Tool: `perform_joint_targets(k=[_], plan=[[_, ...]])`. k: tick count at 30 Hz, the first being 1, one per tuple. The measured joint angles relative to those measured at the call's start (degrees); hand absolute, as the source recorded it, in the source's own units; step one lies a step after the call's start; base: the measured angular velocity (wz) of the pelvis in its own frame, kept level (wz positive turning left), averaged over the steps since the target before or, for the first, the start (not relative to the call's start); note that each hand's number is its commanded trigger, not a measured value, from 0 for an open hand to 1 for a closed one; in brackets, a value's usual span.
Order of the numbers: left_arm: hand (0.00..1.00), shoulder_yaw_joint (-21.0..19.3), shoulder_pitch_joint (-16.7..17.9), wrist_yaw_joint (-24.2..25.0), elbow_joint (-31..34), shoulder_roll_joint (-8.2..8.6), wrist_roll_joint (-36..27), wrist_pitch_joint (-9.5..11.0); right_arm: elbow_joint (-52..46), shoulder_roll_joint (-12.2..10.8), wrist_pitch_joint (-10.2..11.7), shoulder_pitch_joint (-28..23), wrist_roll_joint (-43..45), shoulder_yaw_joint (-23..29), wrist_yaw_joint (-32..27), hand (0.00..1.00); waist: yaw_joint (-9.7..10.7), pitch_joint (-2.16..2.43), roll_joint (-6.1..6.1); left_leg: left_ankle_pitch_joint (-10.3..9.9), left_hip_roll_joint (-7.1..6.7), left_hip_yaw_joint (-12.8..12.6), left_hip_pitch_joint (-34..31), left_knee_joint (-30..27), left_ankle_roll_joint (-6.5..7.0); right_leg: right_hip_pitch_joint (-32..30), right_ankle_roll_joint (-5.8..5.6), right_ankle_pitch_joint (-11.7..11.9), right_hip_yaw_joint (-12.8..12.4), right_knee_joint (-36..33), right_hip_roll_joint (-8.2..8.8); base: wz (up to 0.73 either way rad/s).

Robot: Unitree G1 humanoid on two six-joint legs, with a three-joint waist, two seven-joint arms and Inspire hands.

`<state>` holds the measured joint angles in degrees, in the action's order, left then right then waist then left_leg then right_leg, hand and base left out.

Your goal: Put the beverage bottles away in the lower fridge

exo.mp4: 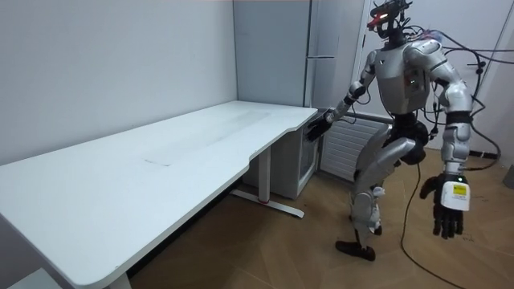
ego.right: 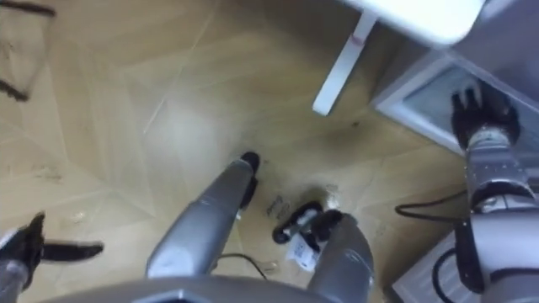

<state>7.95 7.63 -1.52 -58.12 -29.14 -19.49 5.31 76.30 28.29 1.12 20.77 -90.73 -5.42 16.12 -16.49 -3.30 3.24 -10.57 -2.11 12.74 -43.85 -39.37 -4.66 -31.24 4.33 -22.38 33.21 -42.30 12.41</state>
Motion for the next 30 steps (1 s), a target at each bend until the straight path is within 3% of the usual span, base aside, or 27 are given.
perform_joint_targets(k=[4, 6, 10, 12, 16, 18, 22, 30], plan=[[0.0, -1.47, -0.7, 0.69, -2.71, 2.45, 0.0, 0.23, 0.09, -1.61, -1.29, -4.99, 1.74, 0.52, 3.77, 0.0, 2.16, 0.29, 0.17, -0.47, 0.62, -1.11, 5.66, 3.29, 1.14, 6.41, -1.86, 1.92, -0.29, 6.37, -2.04, -0.05], [0.0, -1.92, -0.38, 0.87, -3.94, 4.64, 0.03, 0.21, 0.25, -3.98, -1.31, -8.61, 3.46, 1.2, 5.96, 0.0, 3.18, 1.03, 0.07, -0.88, 1.59, -3.01, 10.56, 6.13, 2.06, 11.17, -3.05, 3.99, -1.76, 11.84, -3.77, -0.31], [0.0, -3.77, 0.96, 1.21, -4.27, 7.67, 0.11, 0.92, -0.19, -7.23, -2.01, -14.98, 5.7, 2.33, 8.55, 0.0, 4.87, 1.8, 0.02, -1.23, 2.2, -6.49, 19.17, 11.03, 3.02, 18.54, -4.7, 6.59, -4.48, 18.36, -5.0, -0.39], [0.0, -6.86, 3.78, 1.18, -3.88, 9.56, 2.12, 1.61, -0.32, -8.35, -2.04, -19.56, 8.53, 2.34, 9.76, 0.0, 5.59, 3.04, 0.09, -1.35, 2.29, -8.9, 24.93, 14.65, 3.43, 22.81, -5.59, 7.85, -6.81, 22.16, -5.45, -0.48], [0.0, -10.08, 6.27, 0.66, -4.35, 12.32, 2.79, 1.88, -0.77, -10.17, -1.34, -27.17, 18.31, 2.51, 10.18, 0.0, 7.63, 3.0, -0.26, -1.39, 2.52, -11.82, 33.32, 19.63, 3.53, 29.17, -6.25, 8.77, -9.67, 26.18, -5.95, -0.36], [0.0, -10.12, 6.49, 0.53, -4.4, 12.91, 2.74, 2.11, -0.58, -11.29, -1.22, -29.13, 21.94, 2.42, 10.13, 0.0, 9.02, 2.87, -0.53, -1.4, 2.67, -12.11, 34.87, 20.47, 3.53, 30.67, -6.23, 8.99, -9.78, 27.24, -6.19, -0.14], [0.0, -10.12, 6.74, 0.36, -4.16, 14.52, 2.75, 2.33, -0.07, -13.38, -1.25, -30.17, 28.32, 2.18, 8.83, 0.0, 9.75, 2.49, -1.25, -1.4, 3.22, -14.16, 37.58, 22.17, 3.52, 32.11, -6.11, 9.26, -11.33, 27.95, -6.52, -0.25], [0.0, -10.19, 7.13, -1.38, -4.25, 17.51, 2.21, 2.32, -0.05, -16.56, -1.02, -30.11, 34.91, 2.42, 5.53, 0.0, 11.77, 2.89, -0.93, -1.07, 3.25, -16.02, 41.06, 25.36, 3.77, 33.52, -6.42, 10.12, -14.45, 30.63, -7.15, -0.15]])
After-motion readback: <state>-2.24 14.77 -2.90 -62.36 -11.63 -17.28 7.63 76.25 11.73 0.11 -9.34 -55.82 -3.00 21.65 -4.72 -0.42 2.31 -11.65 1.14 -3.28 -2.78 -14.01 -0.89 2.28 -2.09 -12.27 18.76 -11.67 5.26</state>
